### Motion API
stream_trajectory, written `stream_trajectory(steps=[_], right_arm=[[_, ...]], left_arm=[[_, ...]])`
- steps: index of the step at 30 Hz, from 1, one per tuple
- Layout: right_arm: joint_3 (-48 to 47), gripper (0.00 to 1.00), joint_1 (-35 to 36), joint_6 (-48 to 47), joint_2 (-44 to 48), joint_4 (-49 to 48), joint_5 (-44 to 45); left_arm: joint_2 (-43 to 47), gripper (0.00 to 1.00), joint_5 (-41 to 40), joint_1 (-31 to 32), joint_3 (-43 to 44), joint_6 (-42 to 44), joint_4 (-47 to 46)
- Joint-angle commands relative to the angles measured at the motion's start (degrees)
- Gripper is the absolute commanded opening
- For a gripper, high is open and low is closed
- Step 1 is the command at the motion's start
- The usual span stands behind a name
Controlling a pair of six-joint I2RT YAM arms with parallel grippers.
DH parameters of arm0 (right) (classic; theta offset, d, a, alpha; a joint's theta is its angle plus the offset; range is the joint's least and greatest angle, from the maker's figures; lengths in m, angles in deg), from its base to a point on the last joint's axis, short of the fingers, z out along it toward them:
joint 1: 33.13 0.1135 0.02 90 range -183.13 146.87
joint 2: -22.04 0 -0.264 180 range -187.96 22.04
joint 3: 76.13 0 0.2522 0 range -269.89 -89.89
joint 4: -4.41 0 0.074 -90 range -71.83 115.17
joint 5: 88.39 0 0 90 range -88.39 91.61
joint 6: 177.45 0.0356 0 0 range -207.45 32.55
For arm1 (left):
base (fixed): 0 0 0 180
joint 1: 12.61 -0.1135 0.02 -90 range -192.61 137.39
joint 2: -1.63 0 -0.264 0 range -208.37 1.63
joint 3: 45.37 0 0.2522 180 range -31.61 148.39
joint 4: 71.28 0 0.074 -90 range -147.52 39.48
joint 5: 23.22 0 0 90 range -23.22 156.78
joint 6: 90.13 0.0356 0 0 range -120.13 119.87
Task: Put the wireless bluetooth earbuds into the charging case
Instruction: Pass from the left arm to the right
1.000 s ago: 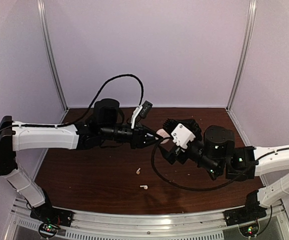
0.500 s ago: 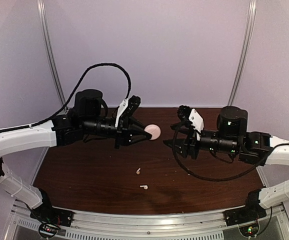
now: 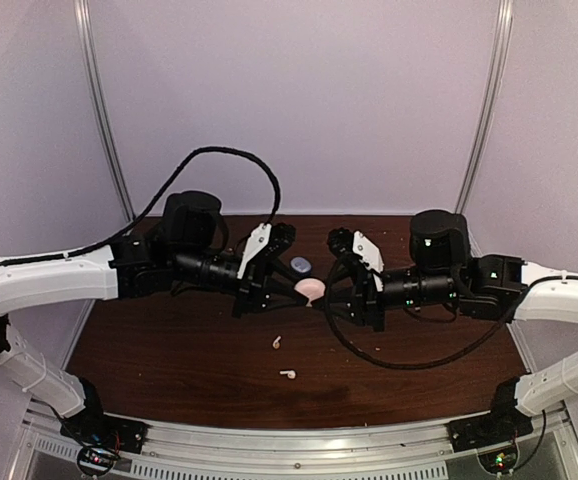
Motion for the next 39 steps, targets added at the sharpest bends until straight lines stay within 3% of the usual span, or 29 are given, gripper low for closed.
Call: stream_trajectory(steps=[1, 7, 30, 39], right_arm=[[-2.1, 0.26, -0.3, -0.3, -0.4, 1.5, -1.3], [-3.1, 0.22, -0.3, -1.8, -0.9, 3.5, -1.6], [-3.5, 0.27, -0.4, -3.0, -2.0, 3.7, -3.3], [-3.1, 0.15, -0.3, -2.9, -2.1, 3.6, -3.6]], left_arm=[[-0.5, 0.06, -0.3, 0.2, 2.3, 1.3, -0.6], [-1.6, 0.05, 0.3, 0.2, 3.5, 1.6, 0.7], [-3.5, 0.05, 1.0, 0.7, 4.9, 0.7, 0.7], [-2.9, 0.07, 1.0, 0.6, 4.2, 0.0, -0.7]])
